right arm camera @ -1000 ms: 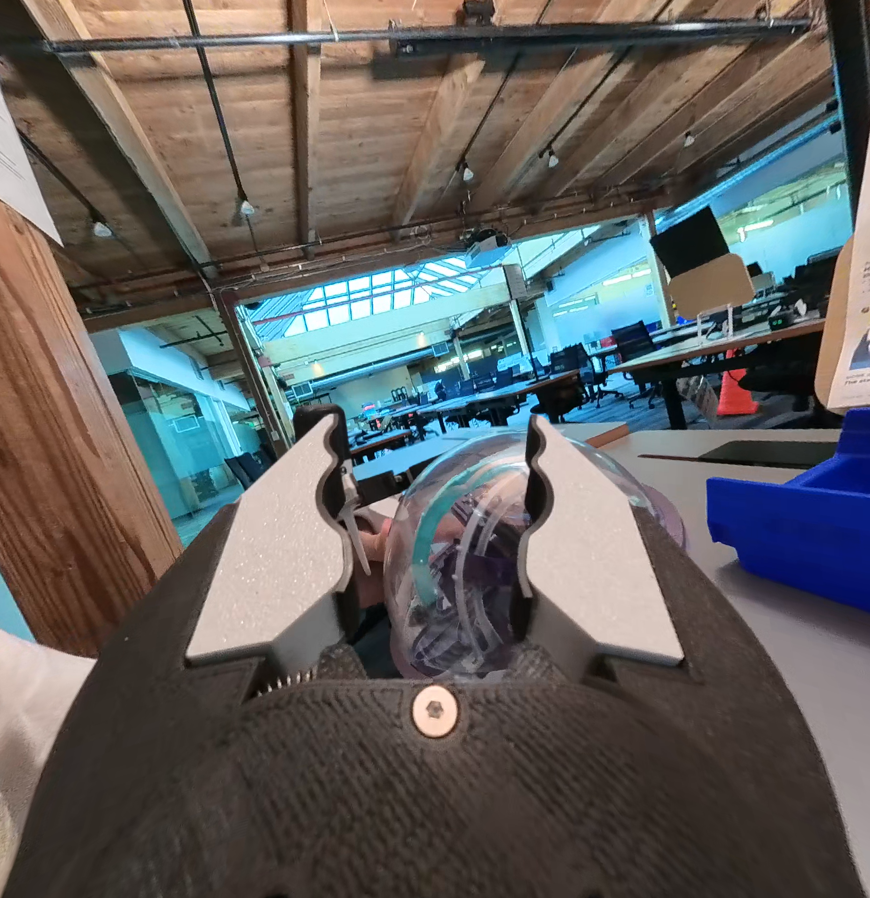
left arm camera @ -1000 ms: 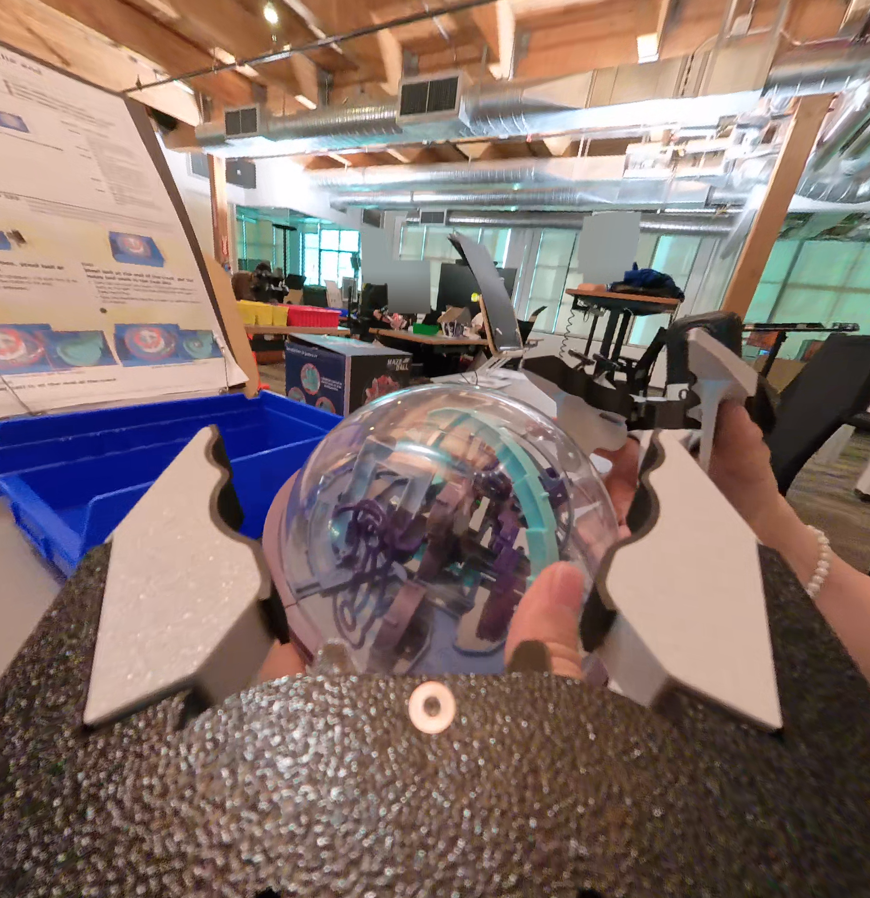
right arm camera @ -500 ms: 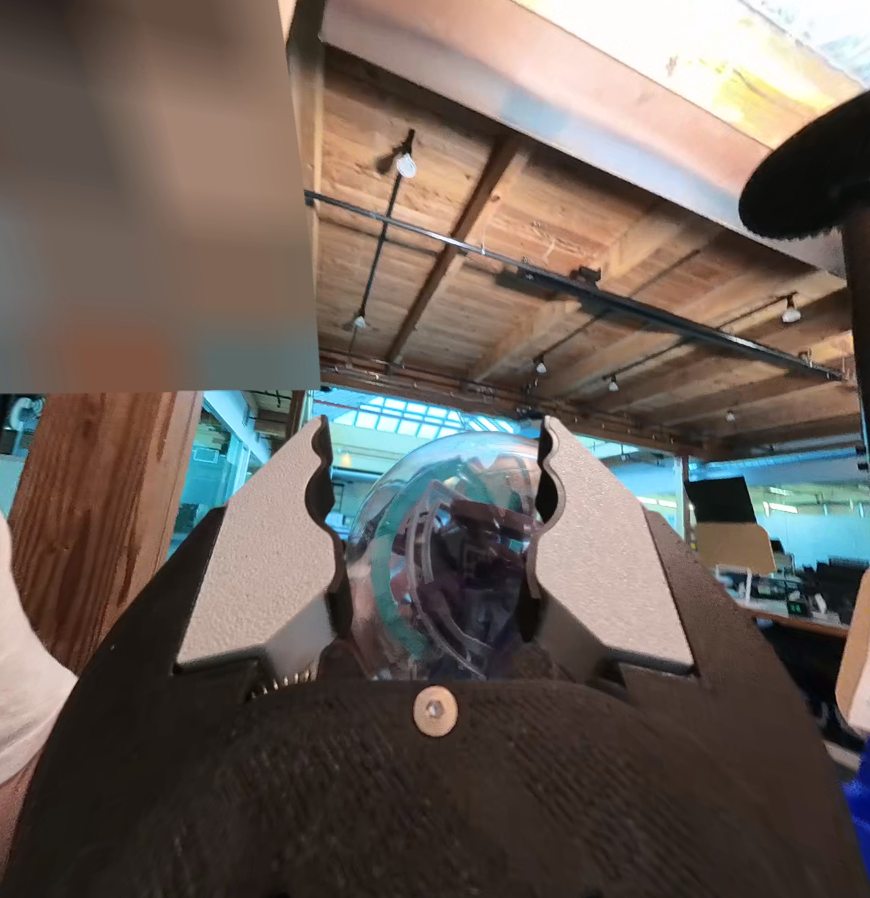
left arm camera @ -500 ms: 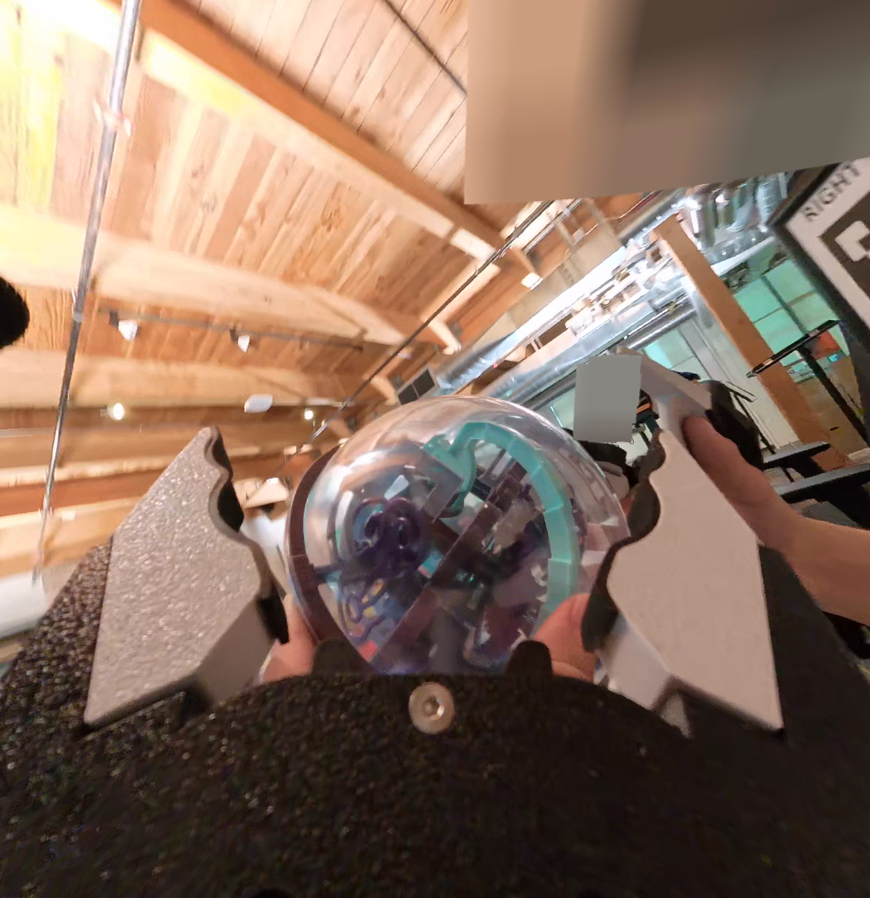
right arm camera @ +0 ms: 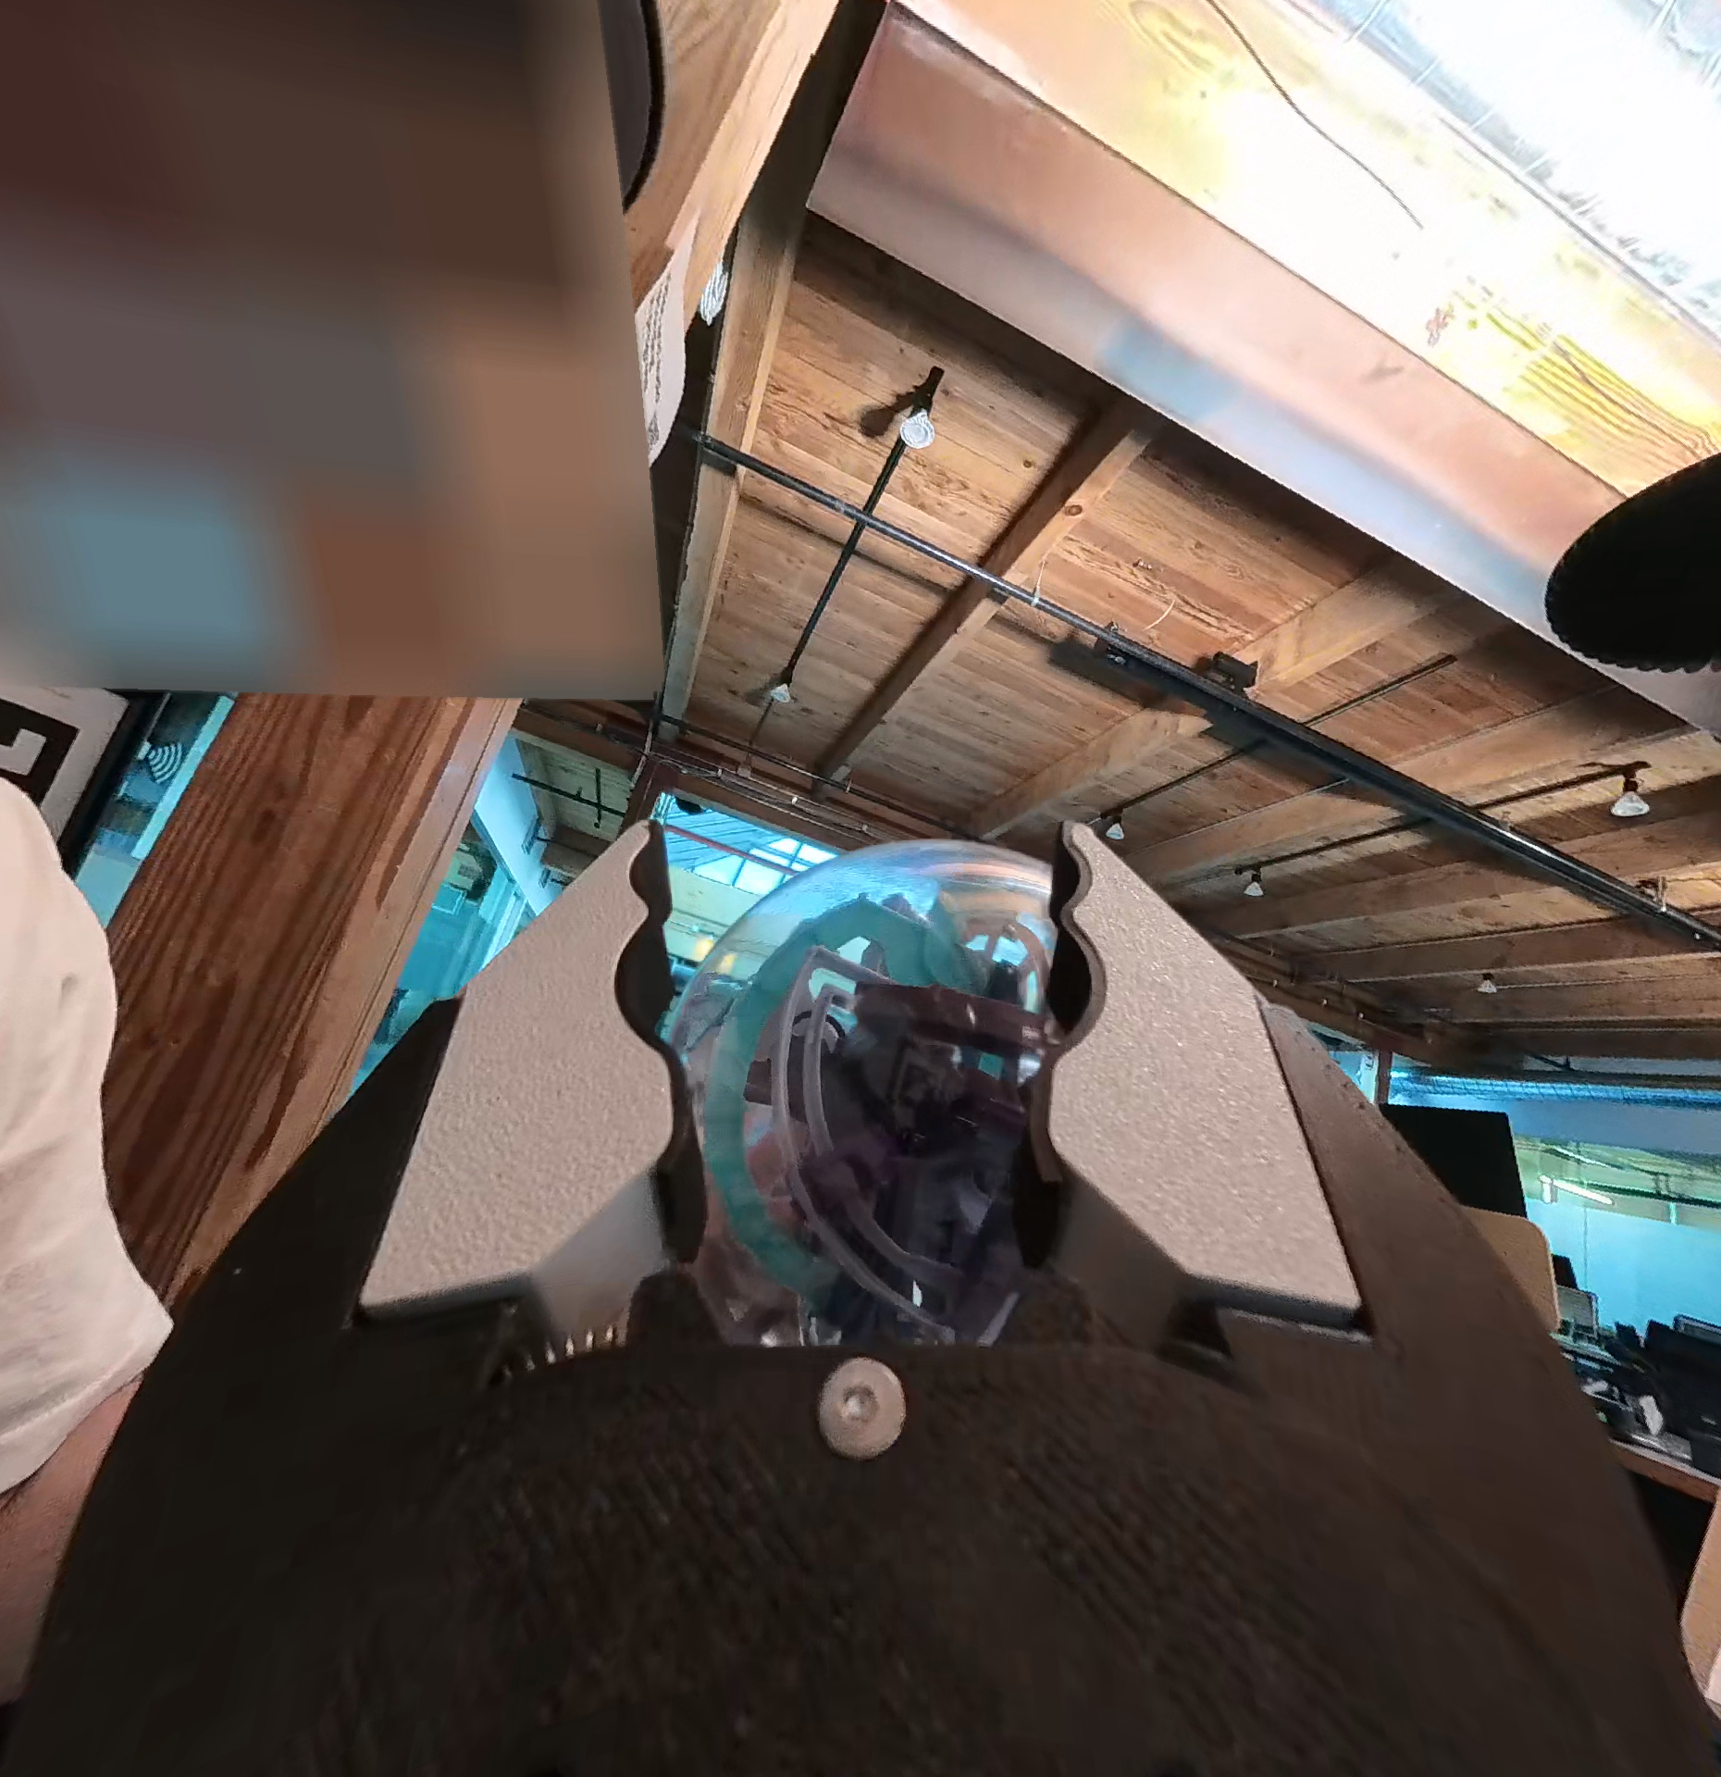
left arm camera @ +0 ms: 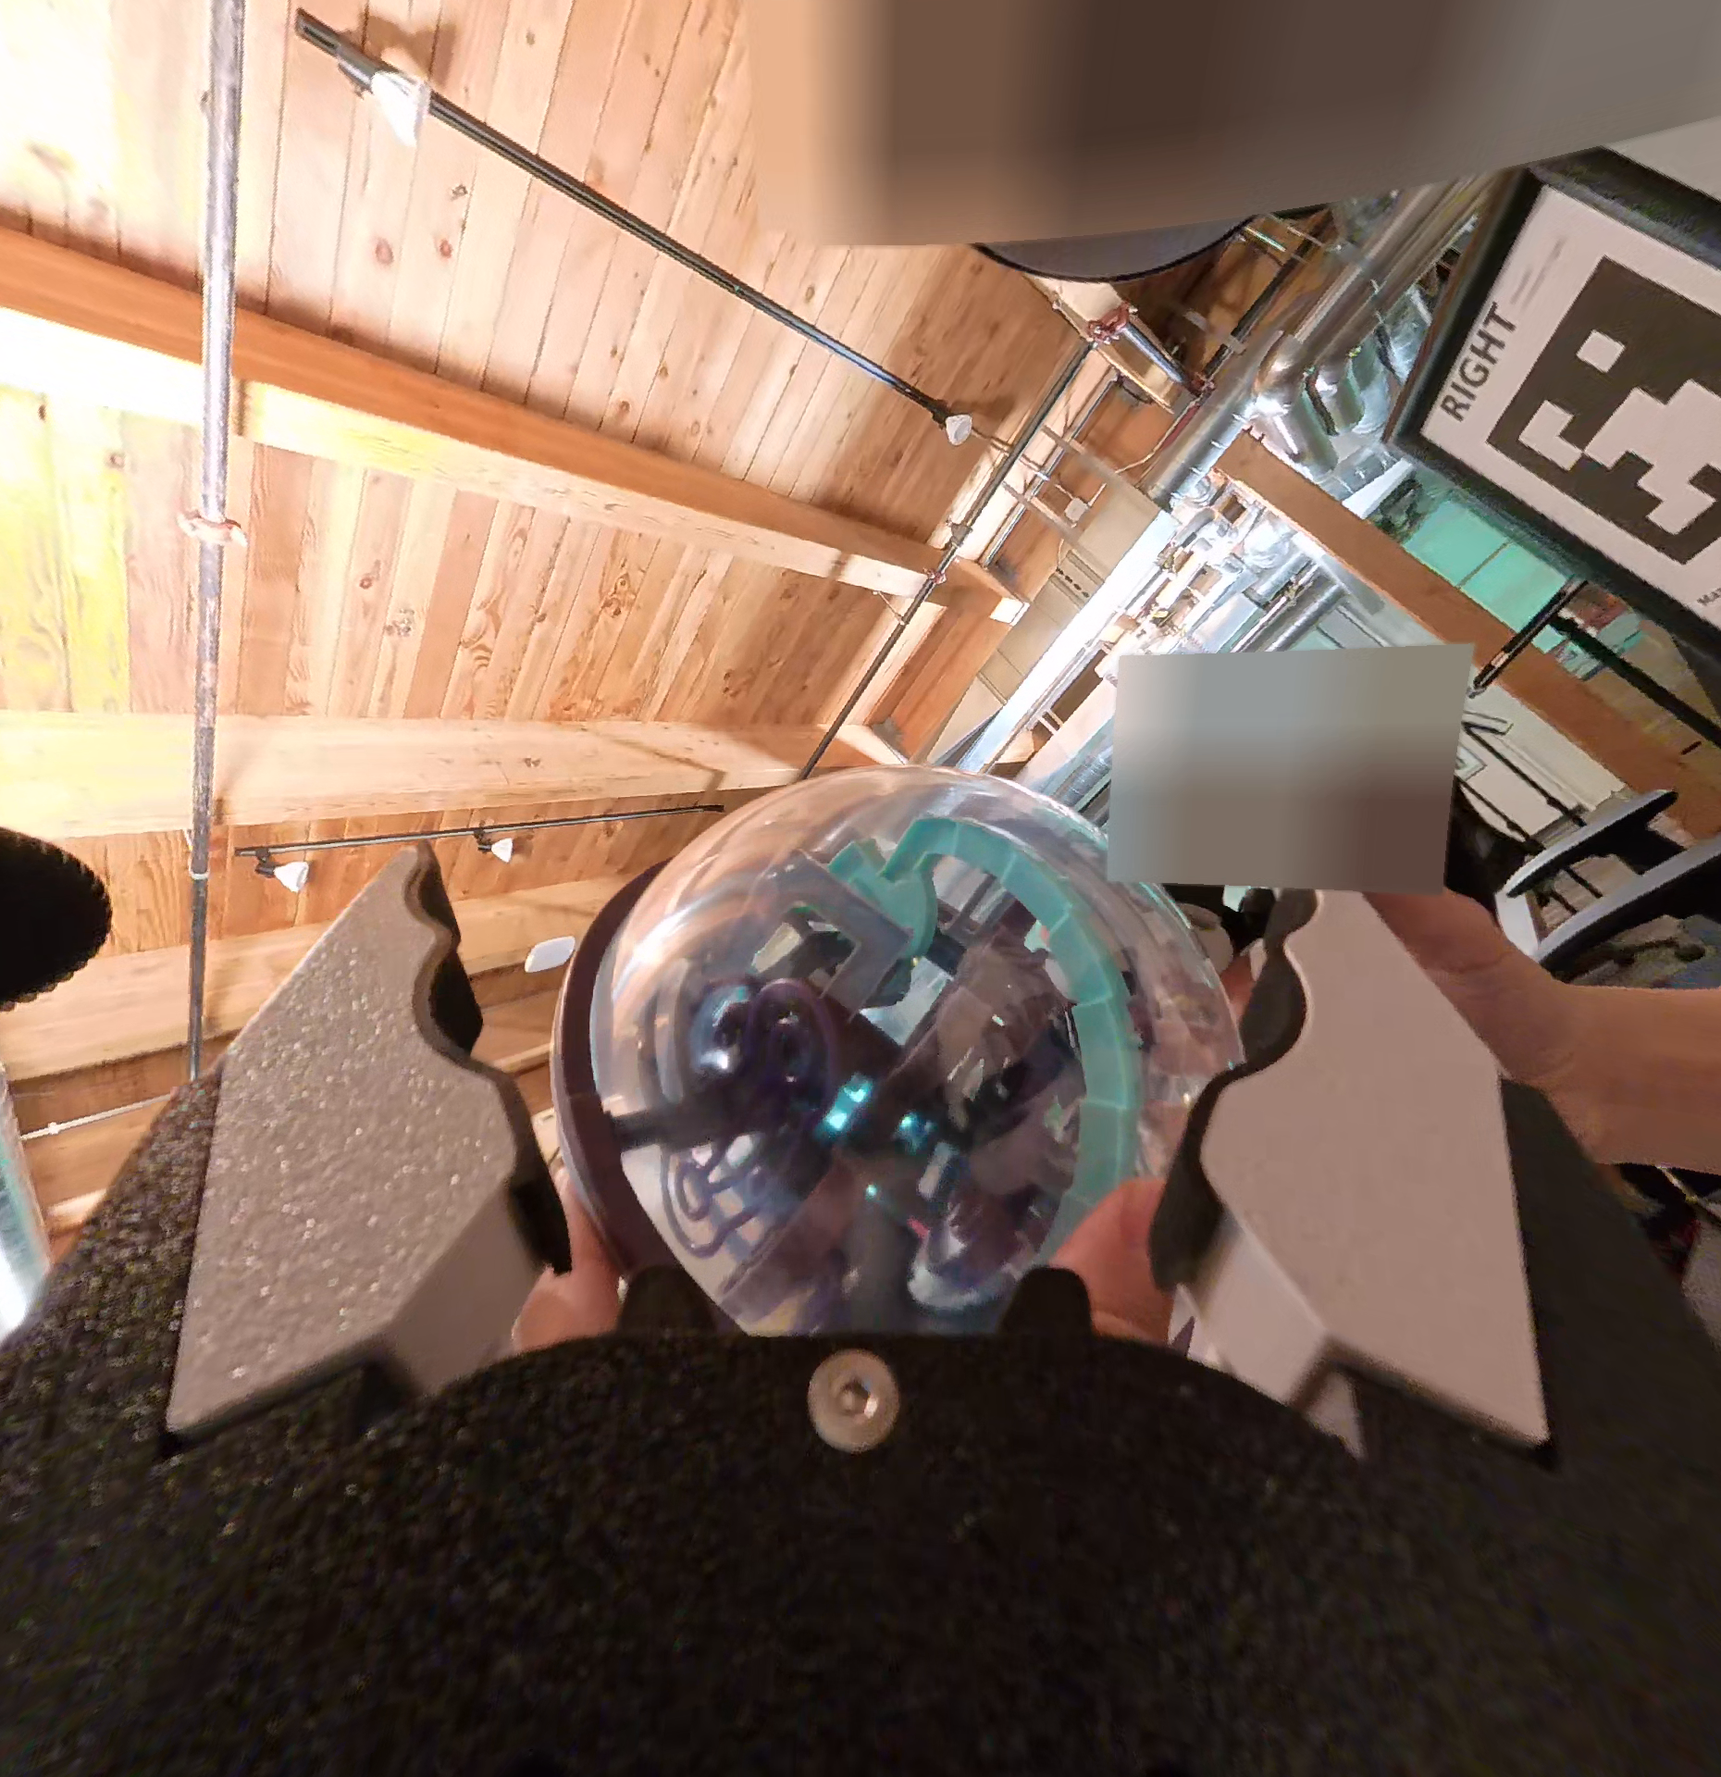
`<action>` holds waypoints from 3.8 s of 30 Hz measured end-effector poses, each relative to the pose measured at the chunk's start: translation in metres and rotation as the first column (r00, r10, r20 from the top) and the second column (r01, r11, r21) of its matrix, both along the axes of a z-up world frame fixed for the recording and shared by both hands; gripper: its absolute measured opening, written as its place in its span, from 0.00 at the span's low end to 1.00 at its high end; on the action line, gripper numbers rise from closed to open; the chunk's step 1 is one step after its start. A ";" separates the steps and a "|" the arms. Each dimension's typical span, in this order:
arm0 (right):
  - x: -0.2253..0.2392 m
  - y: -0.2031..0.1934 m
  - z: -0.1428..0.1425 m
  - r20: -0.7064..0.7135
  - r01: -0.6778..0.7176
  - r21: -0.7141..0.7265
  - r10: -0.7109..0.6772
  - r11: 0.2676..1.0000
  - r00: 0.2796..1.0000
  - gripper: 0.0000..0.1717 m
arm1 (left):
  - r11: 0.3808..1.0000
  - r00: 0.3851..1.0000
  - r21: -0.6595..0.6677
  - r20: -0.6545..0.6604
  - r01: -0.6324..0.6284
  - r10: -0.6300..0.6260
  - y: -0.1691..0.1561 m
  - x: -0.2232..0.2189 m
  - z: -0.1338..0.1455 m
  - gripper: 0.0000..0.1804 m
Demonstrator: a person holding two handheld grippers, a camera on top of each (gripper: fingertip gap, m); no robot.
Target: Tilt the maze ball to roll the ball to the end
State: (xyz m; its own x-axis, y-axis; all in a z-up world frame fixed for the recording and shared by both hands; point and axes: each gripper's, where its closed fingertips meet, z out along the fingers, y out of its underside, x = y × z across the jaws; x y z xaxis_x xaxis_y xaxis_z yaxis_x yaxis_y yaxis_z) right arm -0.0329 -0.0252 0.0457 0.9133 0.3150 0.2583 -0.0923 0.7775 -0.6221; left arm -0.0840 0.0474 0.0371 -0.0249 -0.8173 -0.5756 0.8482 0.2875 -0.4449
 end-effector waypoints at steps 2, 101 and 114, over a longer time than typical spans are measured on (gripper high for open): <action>0.002 -0.001 0.000 -0.008 -0.012 0.011 0.012 1.000 1.000 0.45 | 0.999 1.000 0.036 0.013 -0.027 0.026 -0.006 -0.001 0.000 0.87; 0.002 -0.004 0.009 -0.035 0.016 0.009 -0.016 1.000 0.999 0.46 | 0.959 0.977 0.188 0.040 -0.213 0.209 -0.023 0.004 -0.005 0.87; 0.012 0.004 0.003 -0.093 -0.009 -0.017 0.007 1.000 0.996 0.44 | 0.940 0.964 0.215 0.045 -0.266 0.263 -0.025 0.005 -0.003 0.87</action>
State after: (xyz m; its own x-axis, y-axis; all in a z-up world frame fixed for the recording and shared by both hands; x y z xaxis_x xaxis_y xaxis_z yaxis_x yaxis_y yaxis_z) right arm -0.0212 -0.0208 0.0489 0.9305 0.3259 0.1672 -0.1561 0.7659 -0.6237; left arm -0.0787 0.0225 0.0340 0.1854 -0.6486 -0.7382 0.7344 0.5906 -0.3344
